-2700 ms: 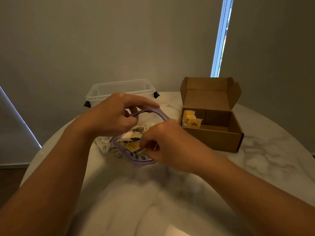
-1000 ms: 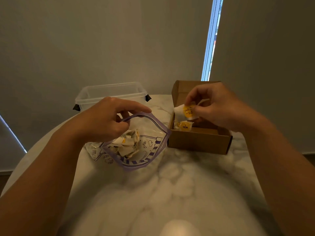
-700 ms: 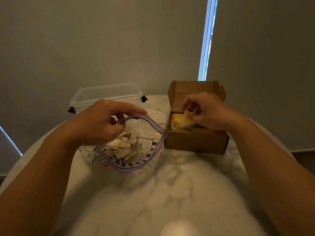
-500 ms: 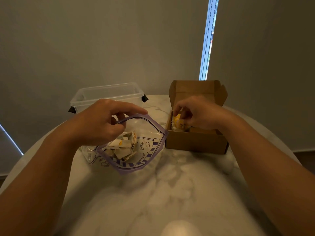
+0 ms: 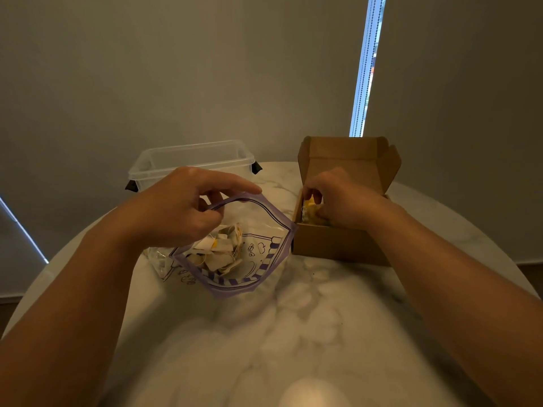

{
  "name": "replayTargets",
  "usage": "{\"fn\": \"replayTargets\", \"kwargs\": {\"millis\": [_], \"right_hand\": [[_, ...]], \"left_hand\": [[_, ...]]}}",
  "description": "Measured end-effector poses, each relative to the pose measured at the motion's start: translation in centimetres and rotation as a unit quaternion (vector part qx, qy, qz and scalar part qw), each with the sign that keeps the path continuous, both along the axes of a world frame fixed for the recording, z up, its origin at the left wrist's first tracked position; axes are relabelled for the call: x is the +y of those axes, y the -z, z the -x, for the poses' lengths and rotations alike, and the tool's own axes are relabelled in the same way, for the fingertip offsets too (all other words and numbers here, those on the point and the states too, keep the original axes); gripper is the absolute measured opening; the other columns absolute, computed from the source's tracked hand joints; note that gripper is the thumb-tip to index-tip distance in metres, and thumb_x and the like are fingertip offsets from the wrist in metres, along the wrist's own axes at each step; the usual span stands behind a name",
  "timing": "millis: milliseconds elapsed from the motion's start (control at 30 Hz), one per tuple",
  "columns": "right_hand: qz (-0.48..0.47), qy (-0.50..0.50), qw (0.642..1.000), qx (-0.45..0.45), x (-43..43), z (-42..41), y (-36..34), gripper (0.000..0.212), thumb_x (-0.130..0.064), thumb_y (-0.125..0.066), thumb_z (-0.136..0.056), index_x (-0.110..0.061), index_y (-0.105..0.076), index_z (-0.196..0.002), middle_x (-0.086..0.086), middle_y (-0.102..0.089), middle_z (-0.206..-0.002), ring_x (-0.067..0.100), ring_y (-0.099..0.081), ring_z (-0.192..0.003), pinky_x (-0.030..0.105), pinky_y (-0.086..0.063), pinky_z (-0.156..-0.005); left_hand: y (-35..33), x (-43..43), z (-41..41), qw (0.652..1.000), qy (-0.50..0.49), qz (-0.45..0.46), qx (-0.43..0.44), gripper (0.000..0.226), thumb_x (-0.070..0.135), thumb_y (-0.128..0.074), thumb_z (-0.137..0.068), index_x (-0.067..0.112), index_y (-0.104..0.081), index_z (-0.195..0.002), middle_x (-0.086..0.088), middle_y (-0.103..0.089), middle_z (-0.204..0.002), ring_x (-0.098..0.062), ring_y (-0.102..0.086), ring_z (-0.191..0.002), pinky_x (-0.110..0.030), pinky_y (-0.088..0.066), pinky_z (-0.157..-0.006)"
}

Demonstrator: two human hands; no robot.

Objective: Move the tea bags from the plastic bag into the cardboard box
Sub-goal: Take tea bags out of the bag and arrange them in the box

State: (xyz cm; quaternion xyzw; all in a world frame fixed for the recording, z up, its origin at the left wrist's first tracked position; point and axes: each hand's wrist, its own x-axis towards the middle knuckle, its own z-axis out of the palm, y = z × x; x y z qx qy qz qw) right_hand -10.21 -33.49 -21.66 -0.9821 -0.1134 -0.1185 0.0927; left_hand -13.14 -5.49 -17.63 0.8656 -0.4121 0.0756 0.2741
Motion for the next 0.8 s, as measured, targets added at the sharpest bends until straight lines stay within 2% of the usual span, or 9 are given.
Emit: {"fn": "replayTargets", "kwargs": {"millis": [100, 167, 233, 300, 467, 567, 667, 733, 800], "right_hand": [[-0.001, 0.002, 0.999, -0.032, -0.2, 0.7, -0.3, 0.034, -0.008, -0.074, -0.082, -0.019, -0.065, -0.112, -0.004, -0.057, -0.097, 0.014, -0.055, -0.086, 0.023, -0.045, -0.065], [-0.010, 0.005, 0.998, -0.068, -0.2, 1.8, -0.7, 0.031, -0.010, -0.075, -0.082, -0.020, -0.066, -0.110, -0.003, -0.061, -0.100, 0.012, -0.055, -0.087, 0.022, -0.046, -0.067], [-0.040, -0.008, 0.992, -0.122, 0.2, 3.5, -1.3, 0.026, -0.013, -0.076, -0.081, -0.019, -0.069, -0.105, -0.004, -0.064, -0.096, 0.009, -0.056, -0.082, 0.016, -0.042, -0.064], [-0.082, -0.039, 0.983, -0.159, 1.4, 5.9, -2.0, 0.024, -0.015, -0.078, -0.080, -0.019, -0.071, -0.102, -0.005, -0.066, -0.090, 0.007, -0.059, -0.077, 0.009, -0.040, -0.063], [-0.168, -0.141, 0.969, -0.116, 5.9, 10.6, -3.0, 0.019, -0.020, -0.078, -0.080, -0.020, -0.072, -0.098, -0.018, -0.059, -0.080, -0.007, -0.057, -0.066, 0.001, -0.042, -0.060], [-0.128, -0.168, 0.975, -0.066, 8.5, 10.7, -1.9, 0.018, -0.017, -0.073, -0.085, -0.019, -0.073, -0.103, -0.010, -0.067, -0.089, -0.003, -0.060, -0.074, 0.009, -0.052, -0.069], [-0.079, -0.130, 0.988, -0.028, 10.0, 9.4, -0.6, 0.022, -0.013, -0.067, -0.090, -0.018, -0.071, -0.111, 0.001, -0.069, -0.100, 0.012, -0.064, -0.088, 0.027, -0.058, -0.079], [-0.037, -0.091, 0.995, -0.011, 10.7, 8.3, 0.1, 0.026, -0.010, -0.066, -0.091, -0.018, -0.067, -0.115, 0.004, -0.067, -0.101, 0.018, -0.064, -0.089, 0.031, -0.058, -0.078], [0.004, -0.071, 0.997, -0.008, 11.6, 7.3, 0.6, 0.027, -0.009, -0.065, -0.090, -0.018, -0.064, -0.116, 0.005, -0.063, -0.100, 0.019, -0.060, -0.084, 0.030, -0.055, -0.072]], "left_hand": [[0.0, 0.0, 0.0, 1.000, -0.009, 0.000, 0.004, 0.063, 0.014, -0.048, -0.069, 0.042, -0.063, -0.124, 0.024, -0.065, -0.106, -0.005, -0.063, -0.088, -0.031, -0.059, -0.075], [0.1, 0.0, -0.1, 1.000, -0.007, -0.001, 0.004, 0.060, 0.009, -0.052, -0.074, 0.039, -0.063, -0.125, 0.025, -0.063, -0.105, -0.004, -0.063, -0.089, -0.030, -0.059, -0.075], [0.1, 0.1, -0.2, 1.000, -0.012, -0.004, 0.004, 0.062, -0.002, -0.055, -0.080, 0.037, -0.063, -0.126, 0.028, -0.061, -0.102, -0.002, -0.062, -0.089, -0.029, -0.058, -0.076], [0.1, 0.1, -0.2, 1.000, -0.017, -0.004, 0.004, 0.065, -0.008, -0.056, -0.079, 0.037, -0.063, -0.126, 0.023, -0.063, -0.106, -0.001, -0.062, -0.090, -0.029, -0.058, -0.077], [0.0, 0.1, -0.2, 1.000, -0.025, -0.006, 0.001, 0.063, -0.005, -0.057, -0.081, 0.037, -0.062, -0.127, 0.019, -0.064, -0.108, -0.001, -0.061, -0.089, -0.034, -0.059, -0.080], [0.0, 0.1, -0.1, 1.000, -0.026, -0.010, -0.004, 0.059, 0.011, -0.052, -0.075, 0.038, -0.062, -0.127, 0.016, -0.065, -0.111, -0.003, -0.062, -0.089, -0.031, -0.058, -0.078], [0.1, 0.2, -0.3, 1.000, -0.028, -0.004, -0.009, 0.060, 0.004, -0.055, -0.078, 0.039, -0.062, -0.126, 0.014, -0.066, -0.111, -0.005, -0.063, -0.088, -0.027, -0.057, -0.075], [0.1, 0.1, -0.2, 1.000, -0.025, -0.003, -0.011, 0.060, 0.002, -0.055, -0.079, 0.038, -0.062, -0.127, 0.014, -0.067, -0.112, -0.002, -0.063, -0.088, -0.024, -0.055, -0.073], [0.1, 0.0, -0.1, 1.000, -0.023, 0.001, -0.011, 0.060, 0.011, -0.051, -0.075, 0.038, -0.062, -0.127, 0.015, -0.067, -0.113, 0.002, -0.062, -0.088, -0.021, -0.054, -0.072]]}}
